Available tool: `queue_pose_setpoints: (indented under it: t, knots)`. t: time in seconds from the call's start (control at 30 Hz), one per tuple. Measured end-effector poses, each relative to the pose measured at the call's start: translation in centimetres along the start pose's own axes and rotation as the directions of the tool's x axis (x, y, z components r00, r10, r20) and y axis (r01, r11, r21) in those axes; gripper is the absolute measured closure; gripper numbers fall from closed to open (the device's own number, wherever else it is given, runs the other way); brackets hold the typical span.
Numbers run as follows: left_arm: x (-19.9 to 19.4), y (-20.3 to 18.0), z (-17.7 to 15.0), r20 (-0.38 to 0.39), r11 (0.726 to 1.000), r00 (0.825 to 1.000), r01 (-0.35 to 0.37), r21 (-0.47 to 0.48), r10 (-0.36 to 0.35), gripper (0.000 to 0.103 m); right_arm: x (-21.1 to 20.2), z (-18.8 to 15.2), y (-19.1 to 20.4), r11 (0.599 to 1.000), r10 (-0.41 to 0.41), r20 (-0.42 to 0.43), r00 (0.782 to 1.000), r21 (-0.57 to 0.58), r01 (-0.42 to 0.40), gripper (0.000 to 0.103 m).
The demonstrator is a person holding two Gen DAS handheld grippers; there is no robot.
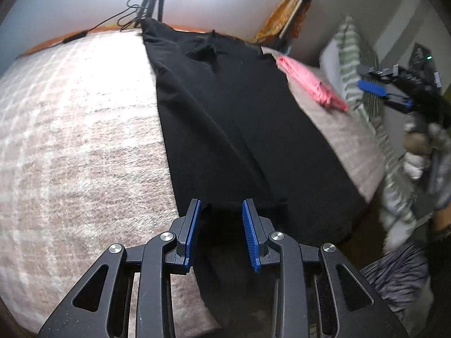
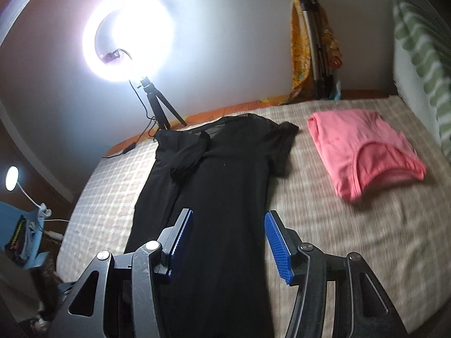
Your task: Fold small clothes
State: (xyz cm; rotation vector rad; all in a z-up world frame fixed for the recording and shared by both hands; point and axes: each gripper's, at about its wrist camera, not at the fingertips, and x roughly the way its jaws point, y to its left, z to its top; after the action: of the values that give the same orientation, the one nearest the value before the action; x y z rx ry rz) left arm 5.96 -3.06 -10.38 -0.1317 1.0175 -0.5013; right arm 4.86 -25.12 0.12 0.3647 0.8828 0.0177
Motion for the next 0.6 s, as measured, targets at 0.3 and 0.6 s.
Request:
queue_pose_setpoints:
  t: [0.3,0.6]
  knots:
    - [0.3,-1.9,-1.5,-0.004,0.998,1.0,0.022,0.054,-0.022,0.089,-1.5,-2.9,-2.2,0.999,-0.021,0.018,1.0,0.029,0.02,0.048]
    - [-2.2,-5.2,-2.5,0.022,0.972,0.991,0.125,0.197,-0.132,0.088,-1.1,-2.8,-3.2,0.999,-0.03,0.015,0.999,0.031,0.029,0.048]
